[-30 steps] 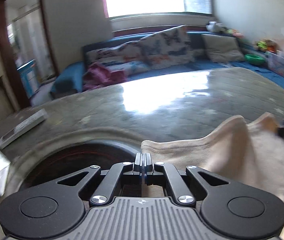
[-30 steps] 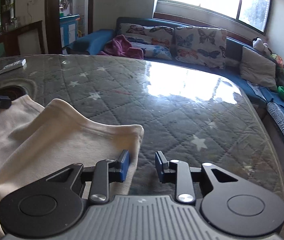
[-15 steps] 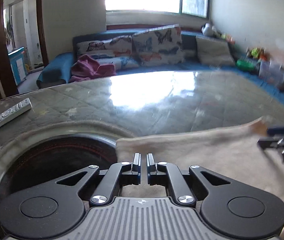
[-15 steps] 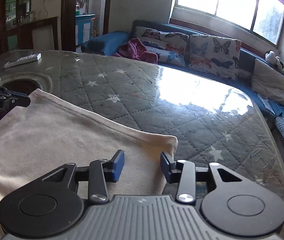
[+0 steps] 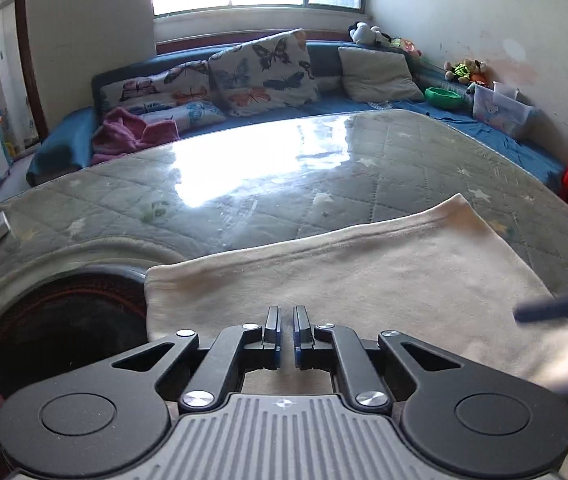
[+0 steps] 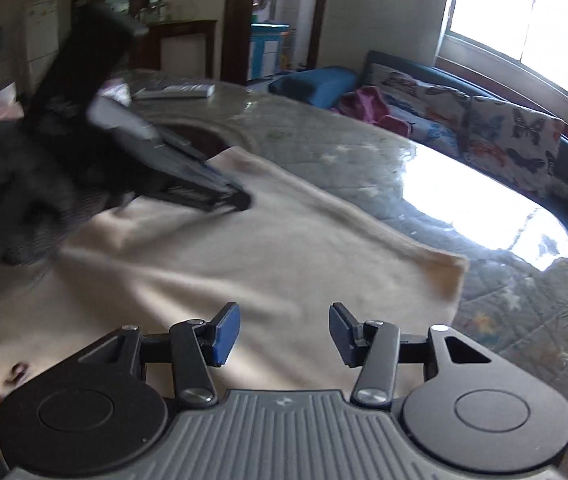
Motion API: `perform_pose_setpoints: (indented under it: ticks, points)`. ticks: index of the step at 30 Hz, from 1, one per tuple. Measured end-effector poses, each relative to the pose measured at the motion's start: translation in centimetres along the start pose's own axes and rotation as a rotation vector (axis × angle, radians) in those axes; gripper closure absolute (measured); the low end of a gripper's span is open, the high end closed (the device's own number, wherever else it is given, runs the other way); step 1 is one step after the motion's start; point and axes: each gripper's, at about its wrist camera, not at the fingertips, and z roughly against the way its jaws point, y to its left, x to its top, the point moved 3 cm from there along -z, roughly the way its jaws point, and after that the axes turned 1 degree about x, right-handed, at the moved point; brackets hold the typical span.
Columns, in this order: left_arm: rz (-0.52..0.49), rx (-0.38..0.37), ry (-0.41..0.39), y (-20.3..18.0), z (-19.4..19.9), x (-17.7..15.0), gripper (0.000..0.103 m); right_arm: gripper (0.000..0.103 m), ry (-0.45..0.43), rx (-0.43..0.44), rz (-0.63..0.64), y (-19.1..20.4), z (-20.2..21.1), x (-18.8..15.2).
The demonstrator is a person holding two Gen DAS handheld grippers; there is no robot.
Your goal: Fold clothes
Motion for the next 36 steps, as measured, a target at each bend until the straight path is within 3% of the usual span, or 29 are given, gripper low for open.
perform_pose_setpoints:
  ticks: [10, 14, 20, 22, 25, 27, 30, 33, 36]
  points:
    - [0.012, 0.042, -0.013, 0.7, -0.2, 0.0, 0.090, 0.049, 0.019, 0.017, 0.088, 3.6, 3.9, -3.6]
    - [-0.004, 0.060, -0.017, 0.3, -0.2, -0.1, 0.090, 0.051, -0.002, 0.085, 0.107, 5.2, 5.4, -3.4]
    - [-0.009, 0.067, -0.016, 0.1, -0.2, -0.1, 0.090, 0.052, -0.014, 0.260, 0.115, 7.9, 7.5, -3.3]
    - [-0.010, 0.068, -0.016, 0.1, -0.3, -0.1, 0.090, 0.054, -0.004, 0.267, 0.144, 8.9, 7.3, -3.6]
    - [-0.007, 0.068, -0.015, 0.1, -0.3, 0.0, 0.090, 0.062, 0.004, 0.241, 0.154, 9.5, 6.4, -3.9]
    - [-0.005, 0.068, -0.015, 0.1, -0.3, 0.0, 0.090, 0.081, 0.009, 0.234, 0.131, 9.6, 5.7, -4.0]
    - [-0.004, 0.070, -0.015, 0.0, -0.3, 0.0, 0.090, 0.097, 0.010, 0.255, 0.130, 9.7, 5.7, -4.2]
    - [-0.004, 0.070, -0.017, 0.0, -0.4, -0.1, 0.090, 0.100, 0.015, 0.302, 0.171, 10.3, 7.0, -4.6]
    - [0.001, 0.072, -0.019, 0.0, -0.4, -0.1, 0.090, 0.101, 0.027, 0.289, 0.200, 10.8, 7.1, -4.9]
